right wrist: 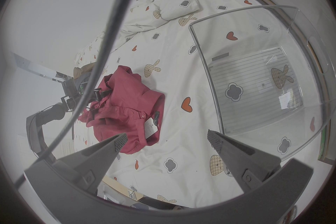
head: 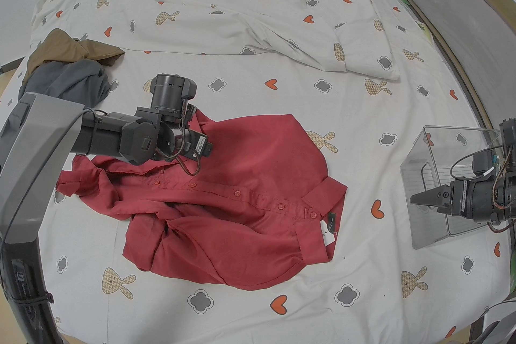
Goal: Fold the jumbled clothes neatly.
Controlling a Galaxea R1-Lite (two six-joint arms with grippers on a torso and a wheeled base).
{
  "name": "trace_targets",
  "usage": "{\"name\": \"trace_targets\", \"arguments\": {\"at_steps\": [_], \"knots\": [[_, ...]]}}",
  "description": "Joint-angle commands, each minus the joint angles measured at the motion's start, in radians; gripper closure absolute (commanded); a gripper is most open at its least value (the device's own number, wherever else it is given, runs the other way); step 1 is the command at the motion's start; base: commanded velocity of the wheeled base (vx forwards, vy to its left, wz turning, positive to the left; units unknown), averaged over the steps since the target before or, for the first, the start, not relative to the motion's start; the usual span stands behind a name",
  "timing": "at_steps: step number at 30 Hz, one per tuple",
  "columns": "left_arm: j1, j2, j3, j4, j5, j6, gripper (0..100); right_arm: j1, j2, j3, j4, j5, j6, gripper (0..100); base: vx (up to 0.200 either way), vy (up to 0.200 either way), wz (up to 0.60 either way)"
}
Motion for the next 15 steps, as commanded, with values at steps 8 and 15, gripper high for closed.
{"name": "trace_targets", "arguments": {"at_steps": [8,15], "knots": [[0.014,0.011,-0.017,-0.002,0.006,-0.001,100,0.001,0.0,0.0,0.0,0.0,0.0,0,0.0,0.0,0.0],[0.064,-0.009,-0.02,-0.005,0.006,-0.001,100,0.001,0.0,0.0,0.0,0.0,0.0,0,0.0,0.0,0.0]]}}
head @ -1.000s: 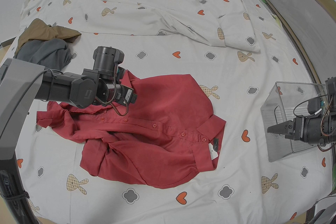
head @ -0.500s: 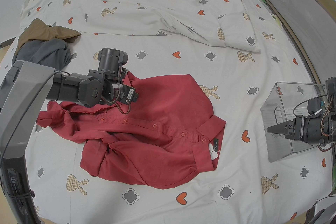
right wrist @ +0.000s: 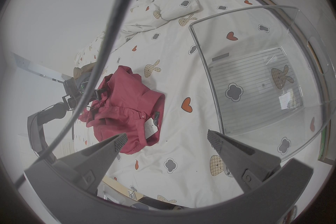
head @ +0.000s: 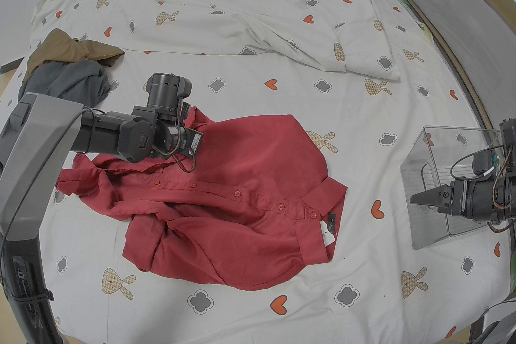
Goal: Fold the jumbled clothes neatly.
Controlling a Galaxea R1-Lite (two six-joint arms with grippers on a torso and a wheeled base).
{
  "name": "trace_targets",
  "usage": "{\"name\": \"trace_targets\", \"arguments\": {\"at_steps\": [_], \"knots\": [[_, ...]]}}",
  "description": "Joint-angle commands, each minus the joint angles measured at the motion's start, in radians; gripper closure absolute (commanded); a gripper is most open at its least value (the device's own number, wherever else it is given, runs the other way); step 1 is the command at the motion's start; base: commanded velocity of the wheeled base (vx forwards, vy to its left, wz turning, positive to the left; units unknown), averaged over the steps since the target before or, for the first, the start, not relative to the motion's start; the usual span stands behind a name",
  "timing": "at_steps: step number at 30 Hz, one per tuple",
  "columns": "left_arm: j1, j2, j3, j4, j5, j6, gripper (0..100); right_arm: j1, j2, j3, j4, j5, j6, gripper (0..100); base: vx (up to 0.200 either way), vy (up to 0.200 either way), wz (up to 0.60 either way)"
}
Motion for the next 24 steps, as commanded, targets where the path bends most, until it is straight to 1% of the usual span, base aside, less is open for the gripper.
{"name": "trace_targets", "arguments": {"at_steps": [1,5,6,7,13,15,16,17,18,24], "knots": [[0.05,-0.029,-0.003,-0.002,0.001,0.0,100,0.001,0.0,0.0,0.0,0.001,0.0,0,0.0,0.0,0.0],[0.124,-0.072,-0.02,-0.002,-0.001,0.003,100,0.001,0.001,0.0,0.0,0.001,0.0,0,0.0,0.0,0.0],[0.128,-0.073,-0.022,-0.002,-0.001,0.003,100,0.002,0.001,0.0,0.0,0.001,0.0,0,0.0,0.0,0.0],[0.168,-0.09,-0.037,-0.002,-0.001,0.003,100,0.004,0.001,0.0,0.0,0.001,0.0,0,0.0,0.0,0.0],[0.297,-0.116,-0.111,-0.002,-0.004,0.0,100,0.004,0.001,0.0,0.0,0.001,0.0,0,0.0,0.0,0.0],[0.315,-0.116,-0.126,-0.002,-0.004,-0.002,100,0.004,0.001,0.0,0.0,0.001,0.0,0,0.0,0.0,0.0],[0.341,-0.115,-0.141,-0.002,-0.004,-0.002,100,0.004,0.003,0.002,0.0,0.001,0.0,0,0.0,0.0,0.0],[0.343,-0.115,-0.143,-0.002,-0.004,-0.002,100,0.004,0.003,0.002,0.0,0.001,0.0,0,0.0,0.0,0.0],[0.367,-0.115,-0.149,-0.002,-0.004,-0.002,100,0.004,0.003,0.002,0.0,0.001,0.0,0,0.0,0.0,0.0],[0.418,-0.1,-0.175,-0.002,-0.004,-0.002,100,0.01,0.003,0.003,0.0,0.001,0.0,0,0.0,0.0,0.0]]}}
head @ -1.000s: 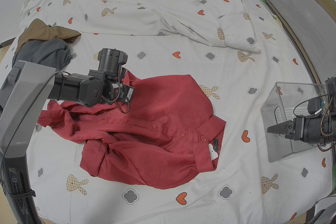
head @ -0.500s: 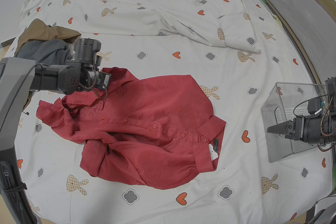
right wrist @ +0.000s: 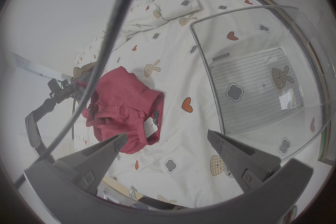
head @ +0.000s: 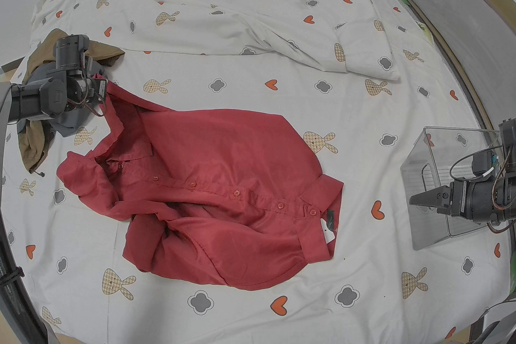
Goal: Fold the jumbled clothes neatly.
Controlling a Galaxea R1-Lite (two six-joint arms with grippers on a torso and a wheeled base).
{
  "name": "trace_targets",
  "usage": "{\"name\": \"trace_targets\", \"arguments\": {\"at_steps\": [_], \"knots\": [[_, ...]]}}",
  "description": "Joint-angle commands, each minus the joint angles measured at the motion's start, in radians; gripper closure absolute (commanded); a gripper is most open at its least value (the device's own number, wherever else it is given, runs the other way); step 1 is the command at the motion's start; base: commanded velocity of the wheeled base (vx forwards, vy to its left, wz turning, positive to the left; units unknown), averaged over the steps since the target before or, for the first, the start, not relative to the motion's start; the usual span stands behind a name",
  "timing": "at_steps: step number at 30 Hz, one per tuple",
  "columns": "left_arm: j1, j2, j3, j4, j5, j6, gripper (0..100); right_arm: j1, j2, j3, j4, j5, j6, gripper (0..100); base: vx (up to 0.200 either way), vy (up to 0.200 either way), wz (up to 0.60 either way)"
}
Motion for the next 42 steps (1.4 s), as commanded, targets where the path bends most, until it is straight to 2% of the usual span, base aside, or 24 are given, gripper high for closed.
{"name": "trace_targets", "arguments": {"at_steps": [1,9,10,17,24,27,28,30,31,32,33,38,39,40,42], "knots": [[0.037,0.016,-0.036,-0.001,0.001,0.0,100,0.005,0.007,0.002,0.0,0.001,0.0,0,0.0,0.0,0.0],[0.04,0.051,-0.071,0.001,0.008,0.002,100,0.005,0.014,0.002,0.0,0.001,0.0,0,0.0,0.0,0.0],[0.04,0.056,-0.074,0.001,0.011,0.002,0,0.005,0.014,0.002,0.0,0.001,0.0,0,0.0,0.0,0.0],[0.102,0.068,-0.091,-0.002,0.027,-0.003,0,0.007,0.014,0.002,0.0,0.001,0.0,0,0.0,0.0,0.0],[0.215,-0.048,-0.013,-0.004,0.015,-0.047,0,0.01,0.014,0.002,0.0,0.001,0.0,0,0.0,0.0,0.0],[0.278,-0.157,0.101,-0.004,-0.081,-0.072,0,0.013,0.013,0.002,0.0,0.001,0.0,0,0.0,0.0,0.0],[0.294,-0.191,0.139,-0.001,-0.14,-0.079,0,0.015,0.014,0.002,0.0,0.001,0.0,0,0.0,0.0,0.0],[0.304,-0.225,0.197,0.006,-0.236,-0.081,0,0.016,0.014,0.002,0.0,0.001,0.0,0,0.0,0.0,0.0],[0.304,-0.225,0.197,0.006,-0.236,-0.081,0,0.016,0.014,0.002,0.0,0.001,0.0,0,0.0,0.0,0.0],[0.309,-0.248,0.266,0.007,-0.35,-0.076,0,0.022,0.014,0.002,0.0,0.001,0.0,0,0.0,0.0,0.0],[0.309,-0.254,0.302,0.009,-0.402,-0.073,0,0.024,0.014,0.002,0.0,0.001,0.0,0,0.0,0.0,0.0],[0.307,-0.248,0.385,0.041,-0.585,-0.075,0,0.022,0.014,0.009,-0.002,0.001,0.001,0,0.0,0.0,0.0],[0.307,-0.248,0.386,0.042,-0.594,-0.075,0,0.022,0.014,0.009,-0.002,0.001,0.001,0,0.0,0.0,0.0],[0.31,-0.249,0.394,0.079,-0.686,-0.075,0,0.022,0.014,0.009,-0.002,0.001,0.0,0,0.0,0.0,0.0],[0.327,-0.254,0.395,0.111,-0.792,-0.075,0,0.024,0.014,0.009,-0.002,0.001,0.0,0,0.0,0.0,0.0]]}}
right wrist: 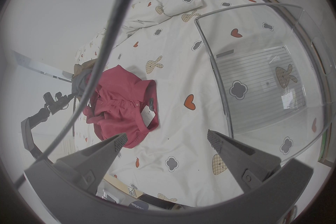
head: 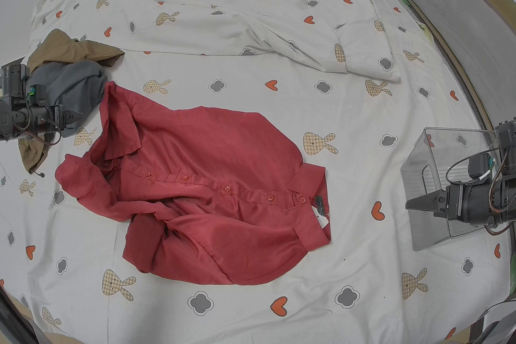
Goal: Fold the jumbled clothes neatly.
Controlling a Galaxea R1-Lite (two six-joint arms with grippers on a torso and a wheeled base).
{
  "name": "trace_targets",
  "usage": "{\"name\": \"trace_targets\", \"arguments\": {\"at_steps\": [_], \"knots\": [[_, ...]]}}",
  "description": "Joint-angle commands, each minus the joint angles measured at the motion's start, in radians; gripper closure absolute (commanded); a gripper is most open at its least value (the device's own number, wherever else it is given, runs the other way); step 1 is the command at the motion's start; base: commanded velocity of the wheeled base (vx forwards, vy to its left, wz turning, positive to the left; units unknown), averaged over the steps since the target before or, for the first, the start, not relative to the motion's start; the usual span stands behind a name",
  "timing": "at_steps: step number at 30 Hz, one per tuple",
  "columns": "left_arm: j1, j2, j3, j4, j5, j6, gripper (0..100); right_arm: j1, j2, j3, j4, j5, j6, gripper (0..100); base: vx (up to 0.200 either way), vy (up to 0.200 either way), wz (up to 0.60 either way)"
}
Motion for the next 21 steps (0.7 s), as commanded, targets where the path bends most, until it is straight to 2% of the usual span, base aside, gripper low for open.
{"name": "trace_targets", "arguments": {"at_steps": [1,3,4,5,7,10,12,13,14,16,17,20,21], "knots": [[0.028,-0.04,0.062,0.068,-0.174,-0.002,0,0.003,0.002,0.005,-0.001,0.001,-0.001,0,0.0,0.0,0.0],[0.05,-0.061,0.067,0.12,-0.352,-0.002,0,0.003,0.002,0.006,-0.001,0.001,-0.001,0,0.0,0.0,0.0],[0.05,-0.061,0.067,0.12,-0.352,-0.002,0,0.003,0.002,0.006,-0.001,0.001,-0.001,0,0.0,0.0,0.0],[0.056,-0.087,0.085,0.169,-0.462,-0.002,0,0.003,0.003,0.006,-0.001,0.001,-0.001,0,0.0,0.0,0.0],[0.054,-0.103,0.108,0.198,-0.53,0.001,0,0.003,0.008,0.008,-0.003,0.001,-0.001,0,0.0,0.0,0.0],[0.025,-0.098,0.14,0.196,-0.53,0.008,0,0.005,0.014,0.008,-0.003,0.001,-0.001,0,0.0,0.0,0.0],[-0.015,-0.072,0.149,0.196,-0.487,0.057,0,0.005,0.016,0.008,-0.003,0.001,-0.001,0,0.0,0.0,0.0],[-0.059,-0.055,0.154,0.199,-0.343,0.101,0,0.005,0.014,0.008,-0.003,0.001,-0.001,0,0.0,0.0,0.0],[-0.093,-0.049,0.157,0.193,-0.257,0.11,0,0.005,0.014,0.008,-0.003,0.001,-0.001,0,0.0,0.0,0.0],[-0.128,-0.044,0.157,0.192,-0.169,0.107,0,0.005,0.014,0.008,-0.003,0.001,-0.001,0,0.0,0.0,0.0],[-0.197,-0.028,0.145,0.184,-0.013,0.101,0,0.005,0.016,0.008,-0.003,0.001,-0.001,0,0.0,0.0,0.0],[-0.282,0.006,0.125,0.127,0.137,0.086,0,0.005,0.016,0.009,-0.003,0.001,-0.001,0,0.0,0.0,0.0],[-0.317,0.029,0.114,0.089,0.223,0.08,0,0.005,0.016,0.009,-0.003,0.001,-0.001,0,0.0,0.0,0.0]]}}
